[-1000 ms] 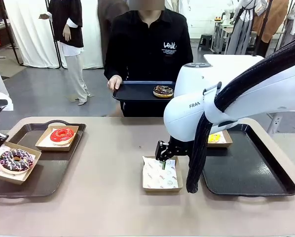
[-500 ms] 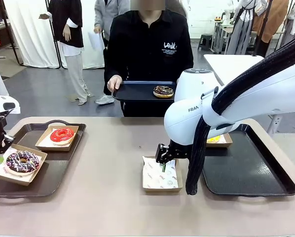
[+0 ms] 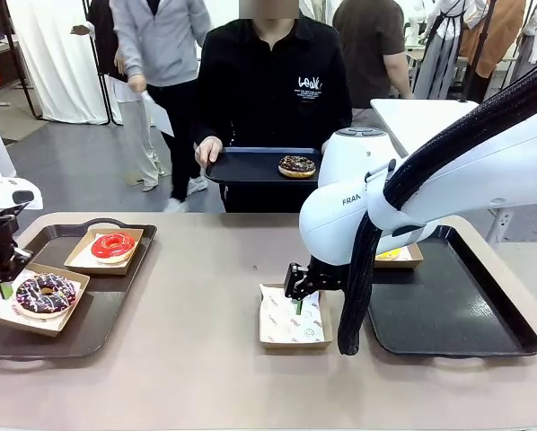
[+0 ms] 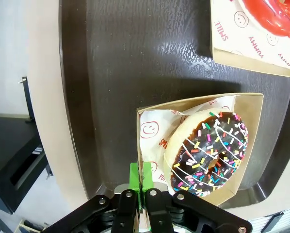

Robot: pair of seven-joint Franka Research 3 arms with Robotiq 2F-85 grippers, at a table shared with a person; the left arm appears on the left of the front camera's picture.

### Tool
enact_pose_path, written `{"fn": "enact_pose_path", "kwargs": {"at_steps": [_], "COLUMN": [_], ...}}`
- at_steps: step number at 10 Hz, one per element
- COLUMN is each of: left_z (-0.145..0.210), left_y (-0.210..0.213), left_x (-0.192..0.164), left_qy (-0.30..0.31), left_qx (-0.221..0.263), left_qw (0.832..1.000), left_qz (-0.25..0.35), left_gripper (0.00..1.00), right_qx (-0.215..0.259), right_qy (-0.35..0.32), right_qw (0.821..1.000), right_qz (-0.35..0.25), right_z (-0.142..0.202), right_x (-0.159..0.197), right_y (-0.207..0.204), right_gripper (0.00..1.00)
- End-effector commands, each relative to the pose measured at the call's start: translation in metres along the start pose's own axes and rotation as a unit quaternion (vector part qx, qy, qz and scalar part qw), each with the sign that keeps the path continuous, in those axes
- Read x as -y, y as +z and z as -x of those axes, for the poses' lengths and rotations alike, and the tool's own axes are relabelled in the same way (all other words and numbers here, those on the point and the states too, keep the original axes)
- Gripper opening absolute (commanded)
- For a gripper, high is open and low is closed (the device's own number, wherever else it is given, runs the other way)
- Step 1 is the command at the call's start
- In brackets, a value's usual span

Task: Individually package the donuts and arrange them on the tray.
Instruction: Place the picked Paper togo box on the Handle tray while simultaneously picking up another Paper togo box from the table with the other hand.

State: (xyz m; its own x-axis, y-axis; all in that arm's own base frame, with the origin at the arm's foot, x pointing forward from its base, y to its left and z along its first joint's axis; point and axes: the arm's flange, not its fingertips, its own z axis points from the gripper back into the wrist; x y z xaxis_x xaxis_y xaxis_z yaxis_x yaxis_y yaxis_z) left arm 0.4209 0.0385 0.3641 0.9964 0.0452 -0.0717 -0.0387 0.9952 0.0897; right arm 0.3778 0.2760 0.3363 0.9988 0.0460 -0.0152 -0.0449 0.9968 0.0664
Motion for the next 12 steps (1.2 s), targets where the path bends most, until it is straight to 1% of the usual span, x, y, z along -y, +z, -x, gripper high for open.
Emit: {"fn": "enact_pose_path", "kwargs": {"at_steps": [1,6,7,8,9,10,12], "left_z": [0.003,0.002,0.001,0.001,0.001,0.001,0.000], "left_y": [-0.002,-0.005,-0.005,-0.006,-0.005,-0.004,-0.003], "left_x": [0.002,0.002,0.002,0.002,0.001,0.001,0.001], "left_qy": [0.005,0.008,0.009,0.009,0.008,0.007,0.007], "left_qx": [0.012,0.009,0.007,0.006,0.004,0.004,0.004], "left_qw": [1.000,1.000,1.000,1.000,1.000,1.000,1.000], "left_qz": [-0.008,-0.011,-0.011,-0.012,-0.011,-0.010,-0.009], "left_gripper": [0.01,0.01,0.15,0.54,0.68,1.00,1.00], "right_qx": [0.009,0.014,0.014,0.012,0.012,0.013,0.014], "right_qy": [0.008,0.003,0.008,0.008,0.005,0.001,-0.003], "right_qw": [1.000,1.000,1.000,1.000,1.000,1.000,1.000], "right_qz": [0.006,0.018,0.019,0.021,0.021,0.019,0.018], "right_z": [-0.002,0.000,0.000,0.000,-0.001,-0.002,-0.003], "right_x": [-0.002,-0.001,0.000,0.000,0.001,0.001,0.002], "right_y": [-0.007,-0.015,-0.016,-0.017,-0.017,-0.017,-0.017], "right_gripper": [1.00,1.00,0.62,0.44,0.06,0.00,0.00]}}
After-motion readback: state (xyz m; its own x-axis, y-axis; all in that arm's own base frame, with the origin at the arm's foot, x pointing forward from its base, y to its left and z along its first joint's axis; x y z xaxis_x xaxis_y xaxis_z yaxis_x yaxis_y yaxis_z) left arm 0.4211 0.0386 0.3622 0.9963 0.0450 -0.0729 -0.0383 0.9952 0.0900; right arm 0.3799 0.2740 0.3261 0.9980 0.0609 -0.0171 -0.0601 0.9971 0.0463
